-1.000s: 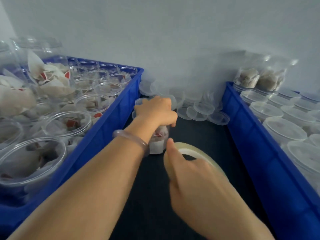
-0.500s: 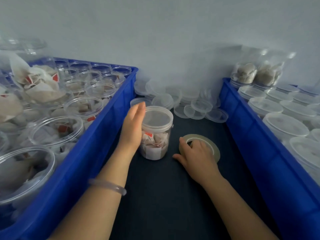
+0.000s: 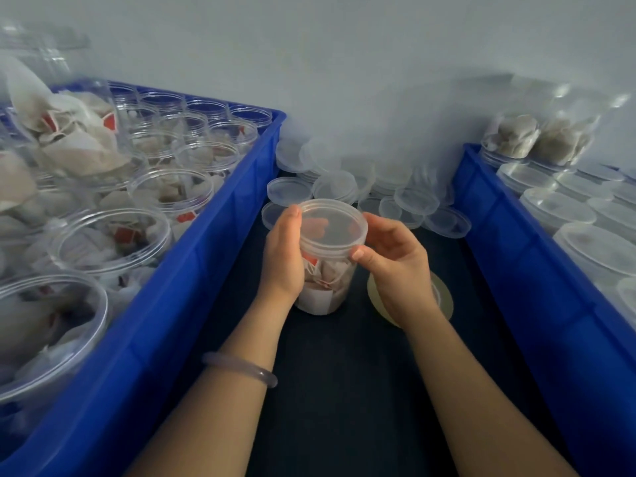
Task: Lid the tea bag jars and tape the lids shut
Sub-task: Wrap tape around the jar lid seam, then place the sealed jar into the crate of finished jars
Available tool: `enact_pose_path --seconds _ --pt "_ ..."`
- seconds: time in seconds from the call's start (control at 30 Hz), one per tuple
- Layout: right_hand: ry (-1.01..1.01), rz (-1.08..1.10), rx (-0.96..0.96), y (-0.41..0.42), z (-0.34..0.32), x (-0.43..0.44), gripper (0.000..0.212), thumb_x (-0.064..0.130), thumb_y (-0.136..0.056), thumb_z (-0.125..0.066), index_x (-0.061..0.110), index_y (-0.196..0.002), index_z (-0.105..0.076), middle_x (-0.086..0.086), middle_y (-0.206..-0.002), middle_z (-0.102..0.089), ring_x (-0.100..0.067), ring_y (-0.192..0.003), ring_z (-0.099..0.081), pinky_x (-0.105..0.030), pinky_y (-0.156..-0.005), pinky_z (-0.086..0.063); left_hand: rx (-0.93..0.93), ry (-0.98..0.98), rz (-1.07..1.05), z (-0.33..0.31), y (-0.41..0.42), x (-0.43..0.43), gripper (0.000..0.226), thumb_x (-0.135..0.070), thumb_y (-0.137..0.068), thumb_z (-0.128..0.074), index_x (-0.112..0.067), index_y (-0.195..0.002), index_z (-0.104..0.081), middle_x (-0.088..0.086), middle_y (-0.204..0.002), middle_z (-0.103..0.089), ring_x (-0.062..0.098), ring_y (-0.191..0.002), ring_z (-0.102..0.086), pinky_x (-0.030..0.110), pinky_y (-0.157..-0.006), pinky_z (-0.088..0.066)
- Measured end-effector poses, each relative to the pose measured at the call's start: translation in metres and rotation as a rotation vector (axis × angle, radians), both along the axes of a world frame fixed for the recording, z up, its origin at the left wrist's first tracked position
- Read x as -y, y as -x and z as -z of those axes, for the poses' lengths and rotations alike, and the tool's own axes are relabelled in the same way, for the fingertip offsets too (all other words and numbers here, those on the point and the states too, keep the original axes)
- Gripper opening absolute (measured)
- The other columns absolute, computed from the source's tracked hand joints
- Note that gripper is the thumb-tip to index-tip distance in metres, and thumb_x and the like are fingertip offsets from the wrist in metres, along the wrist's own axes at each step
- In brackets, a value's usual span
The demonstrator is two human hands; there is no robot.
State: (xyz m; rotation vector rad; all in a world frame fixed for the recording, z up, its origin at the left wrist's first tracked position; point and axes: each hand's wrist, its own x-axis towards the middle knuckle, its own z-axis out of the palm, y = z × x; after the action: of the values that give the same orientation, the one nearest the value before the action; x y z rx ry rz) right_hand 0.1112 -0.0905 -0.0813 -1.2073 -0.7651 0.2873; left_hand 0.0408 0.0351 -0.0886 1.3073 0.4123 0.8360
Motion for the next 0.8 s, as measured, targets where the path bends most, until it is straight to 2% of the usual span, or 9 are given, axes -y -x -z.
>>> enact_pose_path --seconds 0.1,0.2,0.33,0.4,0.5,0.6,0.63,0.73,0.8 --pt "-0.097 -0.049 -0.102 -0.005 0.007 -0.003 0.034 0.026 -0.059 -0.082 0.021 -0.093 -0.076 0.005 -0.098 -0.074 -0.012 -0.101 -0.068 -0.026 -0.085 -0.053 0.025 0.025 0.027 0.001 -0.001 -0.002 0.059 -0.052 -0.084 -0.032 -0.009 -0.101 -0.069 0.007 -0.093 -0.073 0.018 -0.093 -0.068 0.028 -0.081 -0.053" --pt "-0.123 -0.061 -0.129 -0.004 0.009 -0.004 0.034 0.039 -0.058 -0.086 0.026 -0.088 -0.078 0.004 -0.099 -0.074 -0.015 -0.104 -0.067 -0.030 -0.091 -0.051 0.028 0.032 0.026 0.001 -0.001 -0.001 0.059 -0.053 -0.083 -0.033 -0.010 -0.099 -0.070 0.006 -0.091 -0.073 0.018 -0.091 -0.068 0.025 -0.078 -0.054" --pt "-0.103 -0.004 -0.169 -0.002 0.006 -0.002 0.017 0.022 -0.074 -0.069 0.020 -0.089 -0.077 0.002 -0.096 -0.075 -0.014 -0.100 -0.069 -0.028 -0.085 -0.052 0.023 0.021 0.022 -0.002 0.002 0.002 0.058 -0.052 -0.084 -0.032 -0.012 -0.106 -0.067 0.008 -0.099 -0.072 0.018 -0.096 -0.067 0.033 -0.084 -0.052" --pt "-0.047 0.045 -0.164 0.004 0.000 -0.004 0.016 0.034 -0.087 -0.062 0.026 -0.100 -0.069 0.010 -0.097 -0.074 -0.008 -0.102 -0.067 -0.024 -0.085 -0.050 0.038 -0.020 0.012 -0.004 0.004 0.004 0.048 -0.047 -0.086 -0.033 -0.020 -0.112 -0.063 0.008 -0.109 -0.069 0.017 -0.102 -0.065 0.031 -0.087 -0.051" --pt "0.078 0.140 -0.108 0.024 -0.016 -0.020 0.046 0.065 -0.079 -0.048 0.031 -0.098 -0.071 0.012 -0.101 -0.072 -0.003 -0.102 -0.064 -0.018 -0.085 -0.049 0.041 -0.115 -0.002 -0.014 0.006 -0.002 0.037 -0.027 -0.089 -0.039 -0.019 -0.119 -0.061 -0.003 -0.111 -0.067 0.007 -0.105 -0.063 0.026 -0.090 -0.051" --pt "0.210 0.312 -0.100 0.046 -0.028 -0.046 0.091 0.081 -0.066 -0.040 0.014 -0.123 -0.060 -0.004 -0.122 -0.064 -0.017 -0.114 -0.060 -0.036 -0.098 -0.048 0.017 -0.176 0.022 -0.025 0.006 -0.009 0.042 -0.019 -0.080 -0.042 -0.014 -0.115 -0.064 -0.003 -0.111 -0.067 0.005 -0.105 -0.062 0.022 -0.089 -0.049" --pt "0.209 0.386 -0.110 0.049 -0.029 -0.051 0.087 0.079 -0.069 -0.041 0.011 -0.119 -0.061 -0.005 -0.116 -0.066 -0.018 -0.109 -0.062 -0.038 -0.094 -0.050 0.010 -0.187 0.006 -0.026 0.006 -0.008 0.035 -0.020 -0.083 -0.043 -0.013 -0.107 -0.067 0.001 -0.108 -0.069 0.009 -0.102 -0.063 0.024 -0.086 -0.050" --pt "0.171 0.540 -0.090 0.050 -0.031 -0.057 0.046 0.052 -0.092 -0.046 0.010 -0.094 -0.065 0.001 -0.086 -0.068 -0.013 -0.083 -0.065 -0.031 -0.072 -0.051 -0.022 -0.226 -0.107 -0.027 0.003 -0.002 0.028 -0.014 -0.094 -0.044 -0.015 -0.090 -0.072 -0.001 -0.091 -0.071 0.005 -0.086 -0.064 0.014 -0.070 -0.047" --pt "0.185 0.548 -0.092 0.047 -0.032 -0.055 0.032 0.040 -0.095 -0.048 0.013 -0.097 -0.066 0.004 -0.088 -0.068 -0.010 -0.083 -0.064 -0.027 -0.072 -0.050 -0.014 -0.210 -0.077 -0.028 0.005 -0.002 0.026 -0.014 -0.096 -0.045 -0.013 -0.095 -0.071 -0.001 -0.093 -0.070 0.005 -0.086 -0.064 0.013 -0.069 -0.047"
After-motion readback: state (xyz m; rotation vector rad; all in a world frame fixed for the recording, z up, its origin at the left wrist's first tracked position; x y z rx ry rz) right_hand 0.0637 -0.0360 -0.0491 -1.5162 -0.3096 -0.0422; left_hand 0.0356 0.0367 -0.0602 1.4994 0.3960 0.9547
